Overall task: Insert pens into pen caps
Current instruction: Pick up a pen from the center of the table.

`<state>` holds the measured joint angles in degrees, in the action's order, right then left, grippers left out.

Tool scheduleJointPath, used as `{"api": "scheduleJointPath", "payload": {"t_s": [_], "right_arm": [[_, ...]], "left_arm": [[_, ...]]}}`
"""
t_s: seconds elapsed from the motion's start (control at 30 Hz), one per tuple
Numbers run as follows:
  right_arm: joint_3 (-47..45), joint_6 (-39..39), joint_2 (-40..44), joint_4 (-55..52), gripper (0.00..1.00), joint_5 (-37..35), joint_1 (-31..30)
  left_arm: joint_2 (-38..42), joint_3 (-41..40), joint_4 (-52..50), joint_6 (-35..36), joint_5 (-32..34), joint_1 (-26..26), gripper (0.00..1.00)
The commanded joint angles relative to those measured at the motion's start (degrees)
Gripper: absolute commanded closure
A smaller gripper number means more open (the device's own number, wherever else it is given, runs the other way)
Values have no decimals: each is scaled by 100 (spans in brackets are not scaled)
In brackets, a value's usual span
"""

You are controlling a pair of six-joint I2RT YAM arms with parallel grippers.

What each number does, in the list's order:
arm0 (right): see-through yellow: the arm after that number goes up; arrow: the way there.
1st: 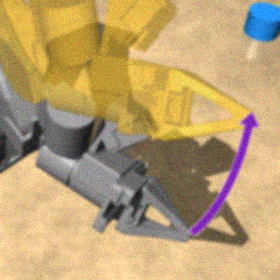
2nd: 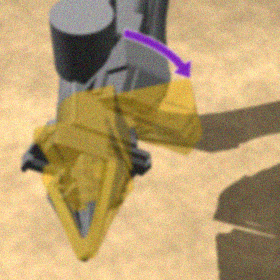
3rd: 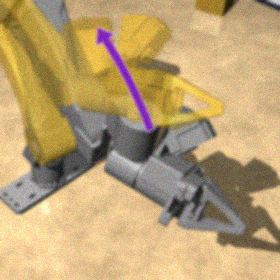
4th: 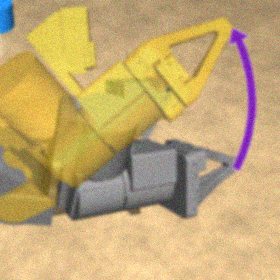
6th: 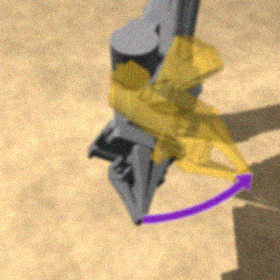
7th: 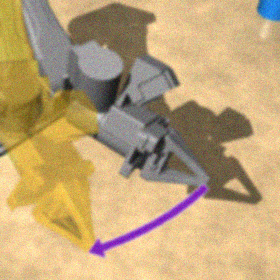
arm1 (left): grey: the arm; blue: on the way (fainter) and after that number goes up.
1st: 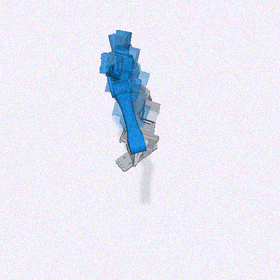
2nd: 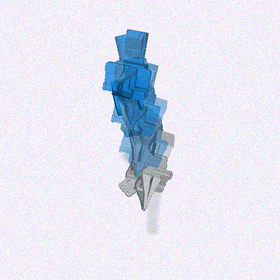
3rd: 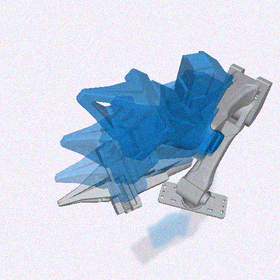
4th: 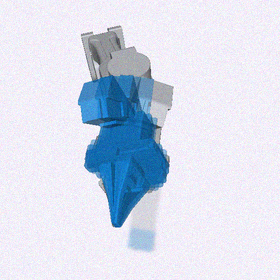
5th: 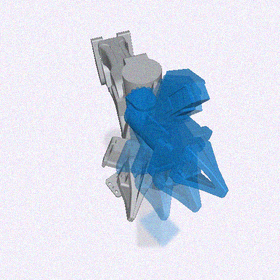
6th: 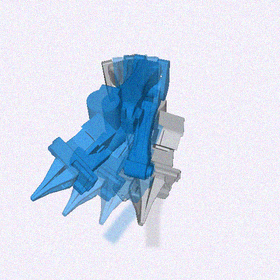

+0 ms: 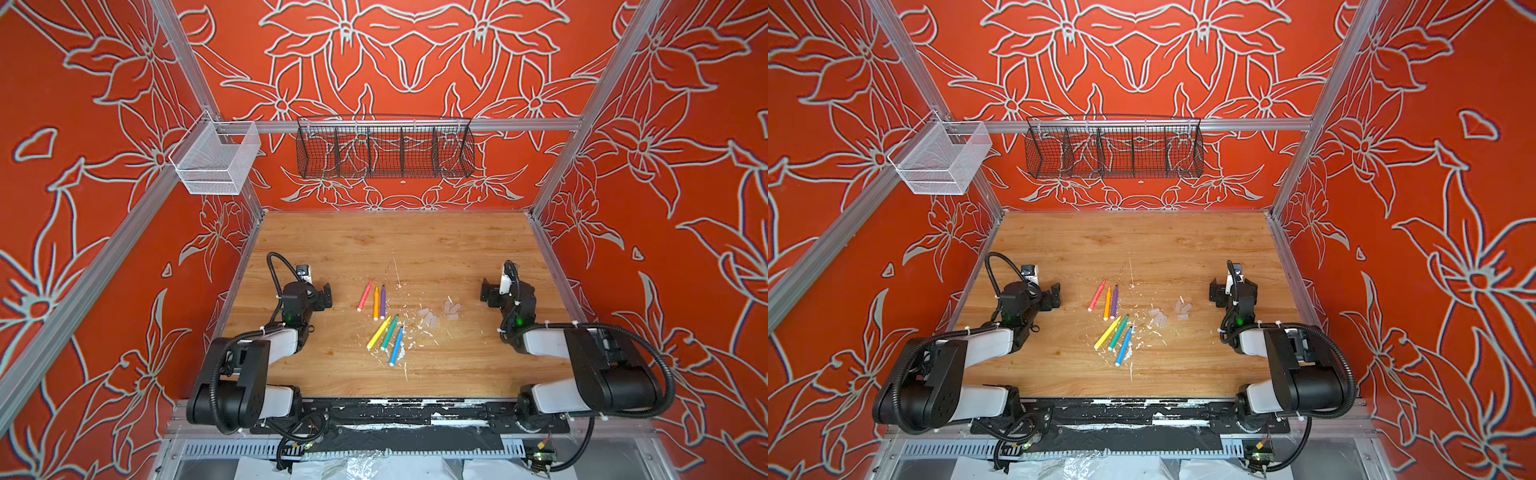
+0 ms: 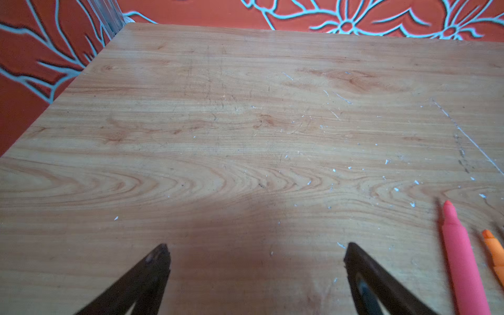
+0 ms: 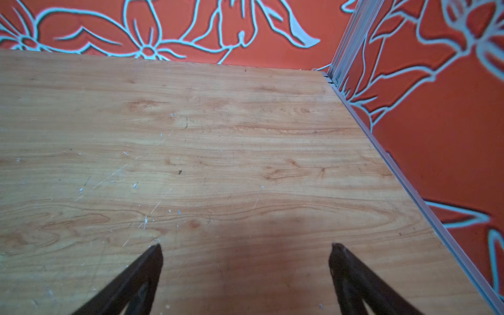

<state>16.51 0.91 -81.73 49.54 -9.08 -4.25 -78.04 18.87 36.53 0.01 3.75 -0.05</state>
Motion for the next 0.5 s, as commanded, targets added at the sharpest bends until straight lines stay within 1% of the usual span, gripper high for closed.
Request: {"api": "scheduleJointPath", "payload": {"t_s": [0.0, 0.47], "right_arm": [[71, 67, -9, 29, 3, 73, -11], [89, 50, -27, 12, 2, 72, -6]], "left_arm": [[-3, 99, 73, -1, -41, -29, 2], [-37, 133, 38, -3, -41, -32, 2]]}}
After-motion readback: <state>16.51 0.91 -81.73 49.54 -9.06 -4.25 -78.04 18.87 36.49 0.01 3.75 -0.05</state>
